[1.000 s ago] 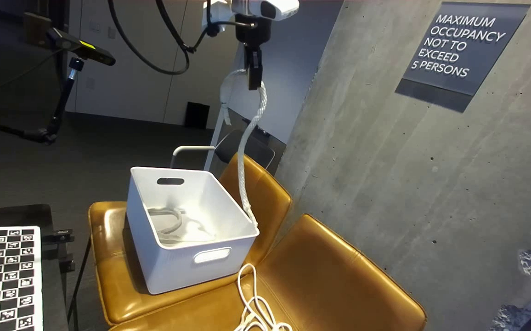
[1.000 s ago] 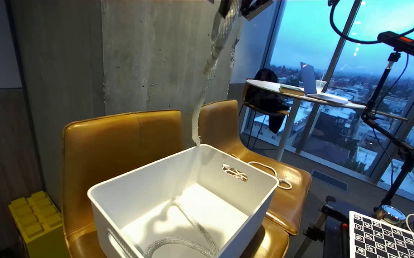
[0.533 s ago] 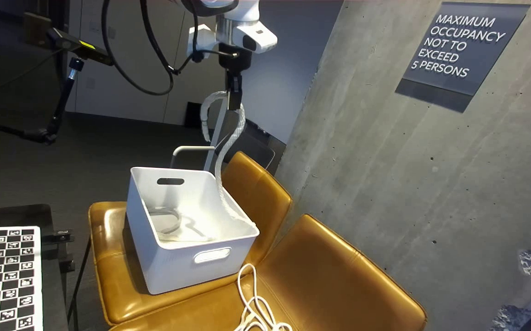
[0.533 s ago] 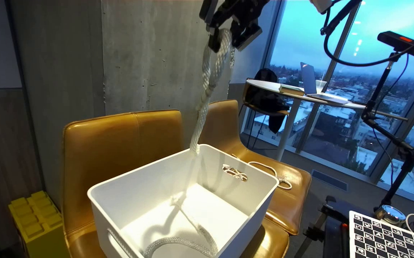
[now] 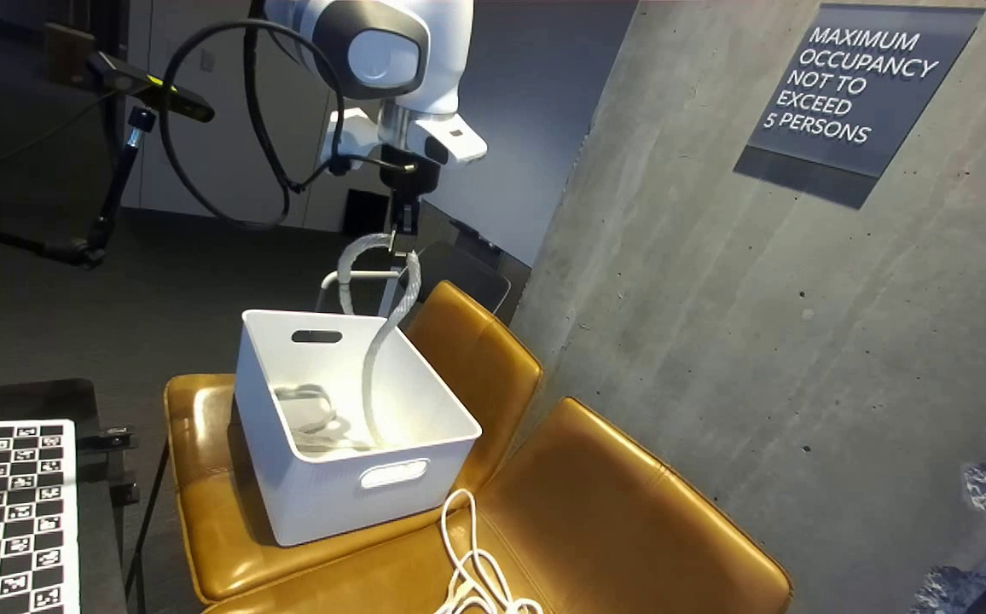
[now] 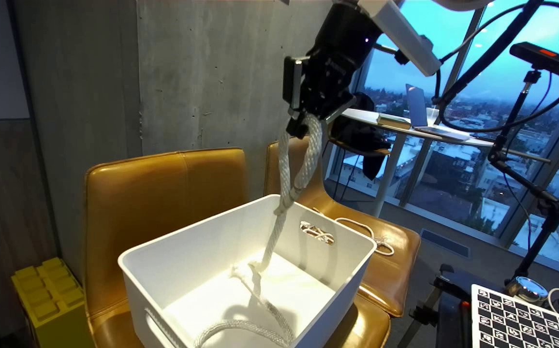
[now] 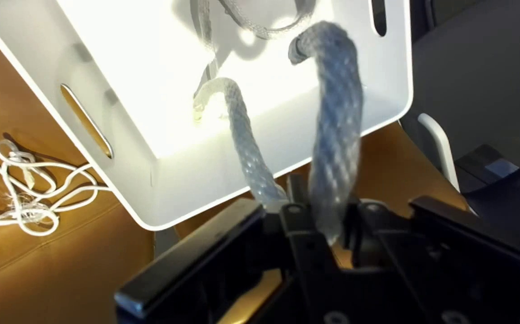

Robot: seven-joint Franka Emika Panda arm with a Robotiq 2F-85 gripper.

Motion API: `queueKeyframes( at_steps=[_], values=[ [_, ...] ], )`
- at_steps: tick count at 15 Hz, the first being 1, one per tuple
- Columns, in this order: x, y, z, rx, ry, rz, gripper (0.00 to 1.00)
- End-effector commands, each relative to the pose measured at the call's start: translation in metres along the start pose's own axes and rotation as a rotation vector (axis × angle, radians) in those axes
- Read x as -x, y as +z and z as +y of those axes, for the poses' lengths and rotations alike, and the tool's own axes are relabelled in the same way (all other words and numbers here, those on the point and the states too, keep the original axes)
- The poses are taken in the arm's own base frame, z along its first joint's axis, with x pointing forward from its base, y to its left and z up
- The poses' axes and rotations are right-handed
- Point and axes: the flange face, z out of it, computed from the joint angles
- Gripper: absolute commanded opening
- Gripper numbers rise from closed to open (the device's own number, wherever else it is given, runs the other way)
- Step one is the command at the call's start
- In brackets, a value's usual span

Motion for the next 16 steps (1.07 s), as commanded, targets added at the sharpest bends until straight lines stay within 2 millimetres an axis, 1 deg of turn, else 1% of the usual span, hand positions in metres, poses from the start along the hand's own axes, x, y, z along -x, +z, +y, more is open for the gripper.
queueKeyframes(
  at_steps=[1, 4, 5, 7, 8, 10, 12, 14, 16],
  values=[
    [0.004, 0.013, 0.007, 0.037, -0.005, -0.004, 0.49],
    [0.004, 0.018, 0.013, 0.053, -0.010, -0.010, 0.70],
    [0.002, 0.019, 0.018, 0.056, -0.008, -0.010, 0.77],
    [-0.006, 0.022, 0.030, 0.061, -0.005, -0.009, 0.92],
    [-0.011, 0.026, 0.040, 0.065, -0.004, -0.007, 1.00],
    [-0.027, 0.034, 0.068, 0.076, 0.007, -0.005, 1.00],
    [-0.046, 0.047, 0.107, 0.097, 0.022, -0.009, 1.00],
    [-0.062, 0.063, 0.153, 0.124, 0.046, -0.009, 1.00],
    [-0.076, 0.082, 0.206, 0.155, 0.071, -0.008, 1.00]
  ],
)
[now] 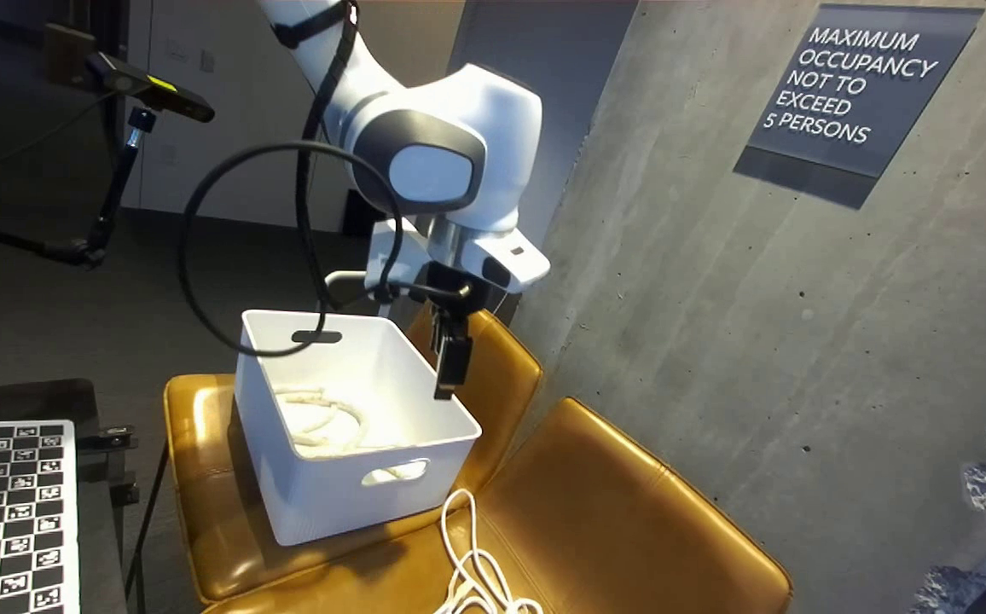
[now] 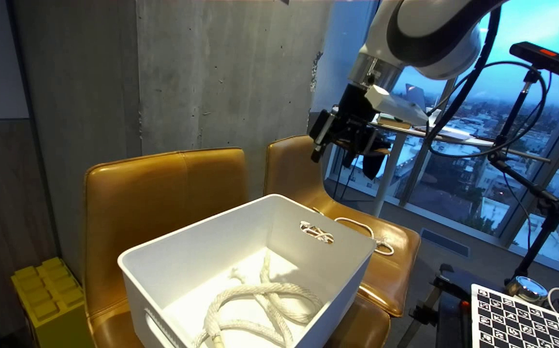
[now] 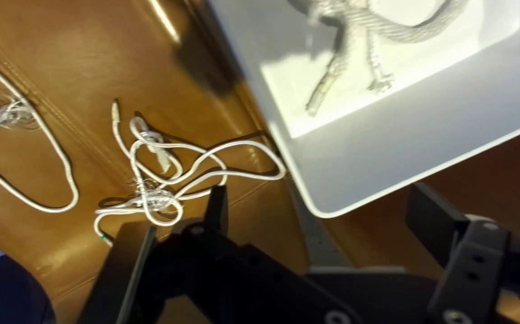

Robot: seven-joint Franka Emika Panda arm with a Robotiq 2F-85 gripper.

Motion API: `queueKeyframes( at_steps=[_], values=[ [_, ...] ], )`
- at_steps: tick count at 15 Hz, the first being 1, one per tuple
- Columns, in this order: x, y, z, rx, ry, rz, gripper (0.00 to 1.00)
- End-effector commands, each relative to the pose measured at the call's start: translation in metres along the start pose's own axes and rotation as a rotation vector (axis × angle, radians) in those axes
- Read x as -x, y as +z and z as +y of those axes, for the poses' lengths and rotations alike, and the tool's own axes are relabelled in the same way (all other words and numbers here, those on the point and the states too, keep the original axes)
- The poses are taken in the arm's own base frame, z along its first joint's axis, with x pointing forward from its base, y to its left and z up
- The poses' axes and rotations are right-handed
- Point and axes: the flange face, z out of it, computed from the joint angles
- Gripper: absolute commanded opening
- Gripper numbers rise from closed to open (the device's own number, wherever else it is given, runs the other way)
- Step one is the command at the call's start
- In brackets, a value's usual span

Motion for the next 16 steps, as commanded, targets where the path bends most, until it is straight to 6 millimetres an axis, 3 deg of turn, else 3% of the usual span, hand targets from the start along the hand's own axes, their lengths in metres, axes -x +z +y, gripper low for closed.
queueKeyframes(
  at_steps=[1, 4, 7, 12, 16],
  values=[
    [-0.032, 0.041, 0.072, 0.040, 0.024, 0.010, 1.00],
    [-0.043, 0.078, 0.133, 0.076, 0.056, 0.007, 1.00],
    [-0.042, 0.110, 0.176, 0.114, 0.082, 0.000, 1.00],
    [-0.030, 0.157, 0.236, 0.171, 0.130, -0.041, 1.00],
    [-0.028, 0.187, 0.270, 0.212, 0.166, -0.069, 1.00]
  ],
)
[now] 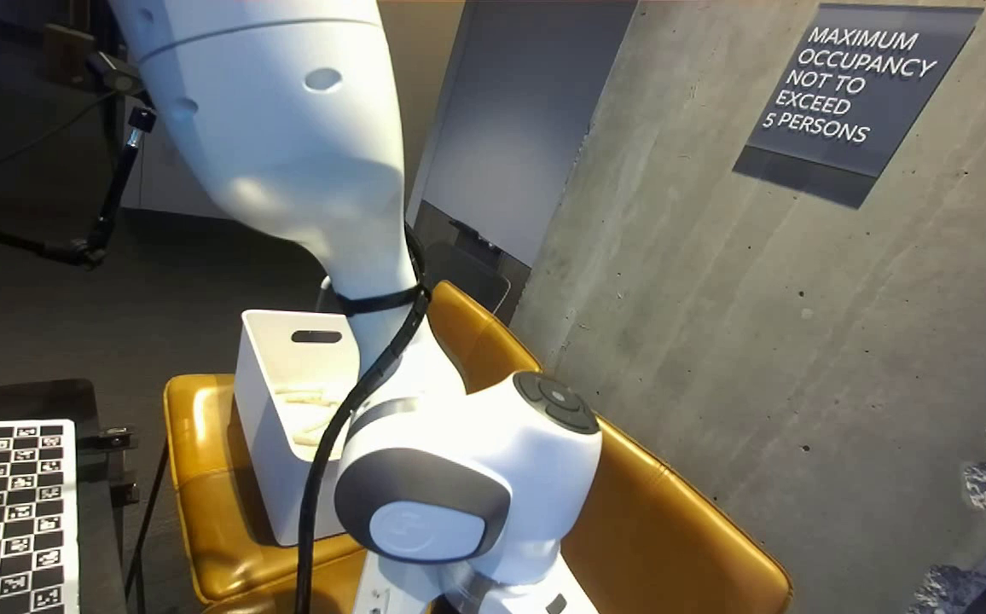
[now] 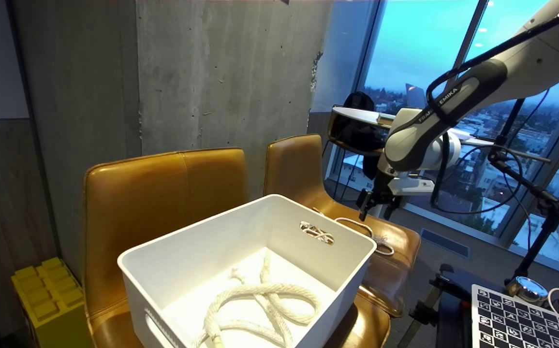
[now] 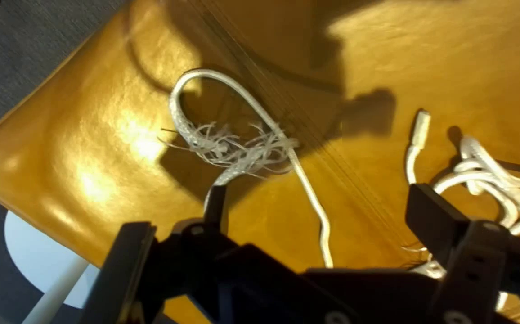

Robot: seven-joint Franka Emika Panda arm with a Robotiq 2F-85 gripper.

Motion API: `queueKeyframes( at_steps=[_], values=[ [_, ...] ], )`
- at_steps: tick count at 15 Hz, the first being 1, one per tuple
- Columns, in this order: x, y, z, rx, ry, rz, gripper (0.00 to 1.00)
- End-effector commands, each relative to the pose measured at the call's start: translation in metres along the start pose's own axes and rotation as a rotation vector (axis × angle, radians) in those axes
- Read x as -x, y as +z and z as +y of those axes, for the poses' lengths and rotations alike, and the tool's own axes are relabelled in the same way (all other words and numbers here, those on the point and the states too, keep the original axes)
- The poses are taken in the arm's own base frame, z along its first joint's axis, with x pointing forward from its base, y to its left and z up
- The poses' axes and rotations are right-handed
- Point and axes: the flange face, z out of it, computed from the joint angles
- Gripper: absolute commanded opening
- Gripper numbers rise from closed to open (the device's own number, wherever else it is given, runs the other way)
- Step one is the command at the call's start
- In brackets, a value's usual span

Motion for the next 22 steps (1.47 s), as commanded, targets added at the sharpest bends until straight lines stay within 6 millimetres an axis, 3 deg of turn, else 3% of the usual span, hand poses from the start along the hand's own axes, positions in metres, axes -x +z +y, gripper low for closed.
queueKeyframes(
  at_steps=[1, 8, 14, 15, 16, 22],
  values=[
    [-0.012, 0.027, 0.017, 0.034, 0.010, 0.002, 1.00],
    [-0.015, 0.082, 0.017, 0.076, -0.020, -0.009, 1.00],
    [-0.023, 0.111, 0.011, 0.110, -0.044, 0.021, 1.00],
    [-0.024, 0.115, 0.011, 0.113, -0.042, 0.019, 0.75],
    [-0.025, 0.117, 0.011, 0.115, -0.043, 0.018, 0.74],
    [-0.032, 0.114, 0.012, 0.121, -0.040, 0.032, 0.28]
  ],
)
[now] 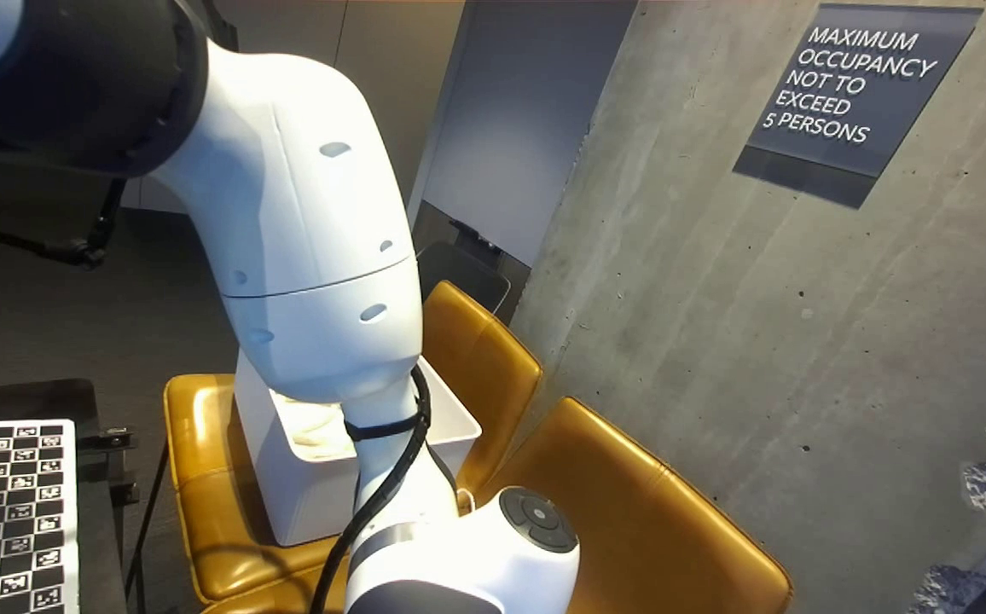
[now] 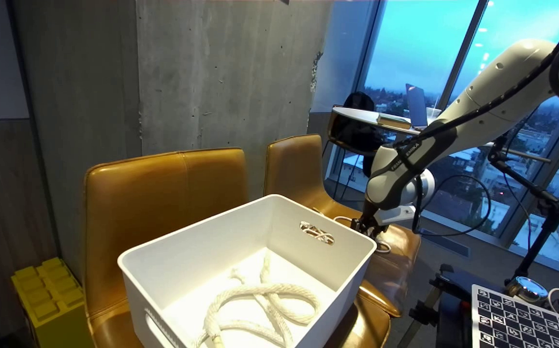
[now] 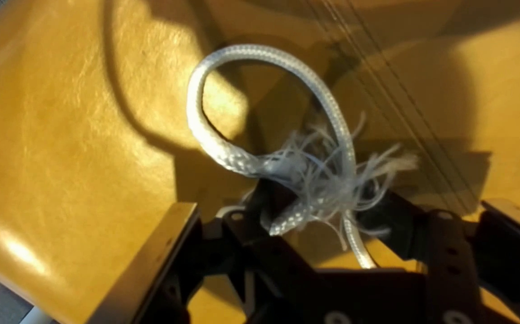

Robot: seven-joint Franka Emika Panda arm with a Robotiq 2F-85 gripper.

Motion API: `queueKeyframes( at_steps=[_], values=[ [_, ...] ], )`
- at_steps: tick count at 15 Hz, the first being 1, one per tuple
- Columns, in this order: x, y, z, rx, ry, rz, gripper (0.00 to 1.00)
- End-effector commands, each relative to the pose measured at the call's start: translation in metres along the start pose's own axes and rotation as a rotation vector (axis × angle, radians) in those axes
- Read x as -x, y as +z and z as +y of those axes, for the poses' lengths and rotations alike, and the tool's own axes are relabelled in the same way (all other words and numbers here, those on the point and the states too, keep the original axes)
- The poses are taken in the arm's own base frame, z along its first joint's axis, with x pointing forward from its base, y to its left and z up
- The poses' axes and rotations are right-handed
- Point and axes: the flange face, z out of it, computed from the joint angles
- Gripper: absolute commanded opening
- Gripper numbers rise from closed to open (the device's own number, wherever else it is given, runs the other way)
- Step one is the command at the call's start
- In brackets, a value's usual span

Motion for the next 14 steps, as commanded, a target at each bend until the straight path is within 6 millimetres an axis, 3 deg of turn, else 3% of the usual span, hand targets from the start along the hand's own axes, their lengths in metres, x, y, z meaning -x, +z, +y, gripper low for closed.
queueKeyframes(
  at_steps=[1, 4, 8, 14],
  values=[
    [-0.007, 0.009, 0.001, 0.030, -0.002, 0.015, 0.21],
    [-0.007, 0.002, 0.003, 0.036, 0.004, 0.016, 0.01],
    [-0.001, -0.045, -0.020, 0.028, 0.002, 0.027, 0.03],
    [0.003, -0.168, -0.090, -0.031, -0.097, 0.141, 0.03]
  ],
)
